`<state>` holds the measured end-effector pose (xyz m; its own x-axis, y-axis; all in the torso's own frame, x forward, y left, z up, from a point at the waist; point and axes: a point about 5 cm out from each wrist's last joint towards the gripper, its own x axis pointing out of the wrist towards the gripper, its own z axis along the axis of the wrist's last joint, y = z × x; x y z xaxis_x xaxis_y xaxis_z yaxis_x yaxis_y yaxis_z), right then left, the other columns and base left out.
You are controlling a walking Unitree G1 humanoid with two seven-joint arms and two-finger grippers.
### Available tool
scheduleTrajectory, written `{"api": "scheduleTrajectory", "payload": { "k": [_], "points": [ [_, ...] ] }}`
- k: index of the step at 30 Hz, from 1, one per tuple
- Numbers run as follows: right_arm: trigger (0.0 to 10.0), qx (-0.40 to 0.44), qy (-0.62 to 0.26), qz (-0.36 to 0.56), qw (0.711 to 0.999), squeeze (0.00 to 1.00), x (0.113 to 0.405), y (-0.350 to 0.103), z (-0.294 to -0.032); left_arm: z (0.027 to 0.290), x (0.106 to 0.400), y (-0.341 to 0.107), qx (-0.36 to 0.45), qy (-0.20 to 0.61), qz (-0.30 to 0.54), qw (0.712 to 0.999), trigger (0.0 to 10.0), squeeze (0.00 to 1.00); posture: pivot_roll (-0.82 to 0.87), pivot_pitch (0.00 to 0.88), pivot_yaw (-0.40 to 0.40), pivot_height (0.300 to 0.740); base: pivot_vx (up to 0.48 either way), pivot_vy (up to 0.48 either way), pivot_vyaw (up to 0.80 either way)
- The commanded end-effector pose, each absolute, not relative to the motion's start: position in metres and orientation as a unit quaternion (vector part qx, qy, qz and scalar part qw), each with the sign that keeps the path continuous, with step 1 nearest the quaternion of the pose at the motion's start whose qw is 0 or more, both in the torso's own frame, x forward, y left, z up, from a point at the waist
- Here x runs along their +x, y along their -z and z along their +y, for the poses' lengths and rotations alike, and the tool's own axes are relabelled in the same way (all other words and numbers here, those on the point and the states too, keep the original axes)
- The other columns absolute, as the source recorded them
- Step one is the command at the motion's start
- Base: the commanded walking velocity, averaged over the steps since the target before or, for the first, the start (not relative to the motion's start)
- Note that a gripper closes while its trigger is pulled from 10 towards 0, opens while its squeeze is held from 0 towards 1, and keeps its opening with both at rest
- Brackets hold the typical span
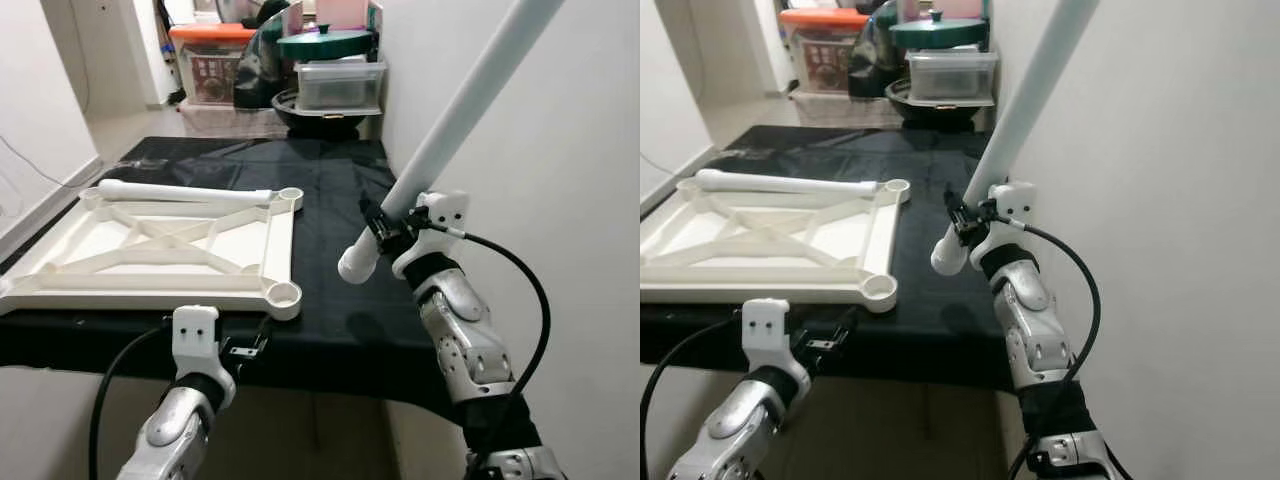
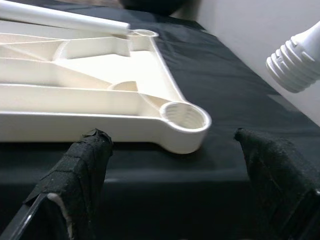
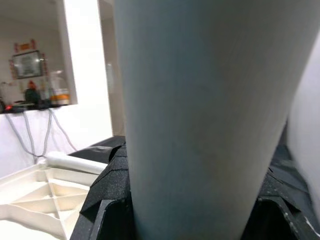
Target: Building children table
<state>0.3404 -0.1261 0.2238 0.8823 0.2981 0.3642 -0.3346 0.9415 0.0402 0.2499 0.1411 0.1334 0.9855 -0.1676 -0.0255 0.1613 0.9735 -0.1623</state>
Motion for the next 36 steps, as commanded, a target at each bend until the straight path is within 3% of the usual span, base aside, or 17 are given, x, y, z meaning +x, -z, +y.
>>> {"api": "scheduleTrajectory", "payload": {
  "k": [1,9,13,28,36],
  "points": [
    [10.0,0.04,-0.176,-0.195,0.964,0.0,0.339,-0.229,-0.119,0.143,0.25,-0.137,-0.068,0.076,0.009,0.995,10.0,0.0,0.03,0.0,-0.035,0.74,0.0,0.0,0.8],
    [10.0,0.043,-0.174,-0.195,0.964,0.0,0.34,-0.23,-0.119,0.142,0.253,-0.145,-0.054,0.075,-0.004,0.996,10.0,0.0,0.03,0.0,-0.036,0.74,0.0,0.0,0.76],
    [10.0,0.048,-0.169,-0.193,0.965,0.0,0.341,-0.231,-0.121,0.143,0.255,-0.147,-0.033,0.07,-0.01,0.997,10.0,0.0,0.03,0.0,-0.035,0.74,0.0,0.0,0.0],
    [10.0,0.049,-0.166,-0.188,0.967,0.0,0.341,-0.227,-0.123,0.144,0.257,-0.148,-0.032,0.066,-0.015,0.997,10.0,0.0,0.02,0.0,-0.031,0.74,0.429,0.0,0.0],
    [10.0,0.063,-0.179,-0.185,0.964,0.0,0.343,-0.228,-0.123,0.132,0.254,-0.149,-0.043,0.105,-0.016,0.993,10.0,0.0,0.03,0.0,-0.031,0.74,0.0,0.0,0.0]
  ]
}}
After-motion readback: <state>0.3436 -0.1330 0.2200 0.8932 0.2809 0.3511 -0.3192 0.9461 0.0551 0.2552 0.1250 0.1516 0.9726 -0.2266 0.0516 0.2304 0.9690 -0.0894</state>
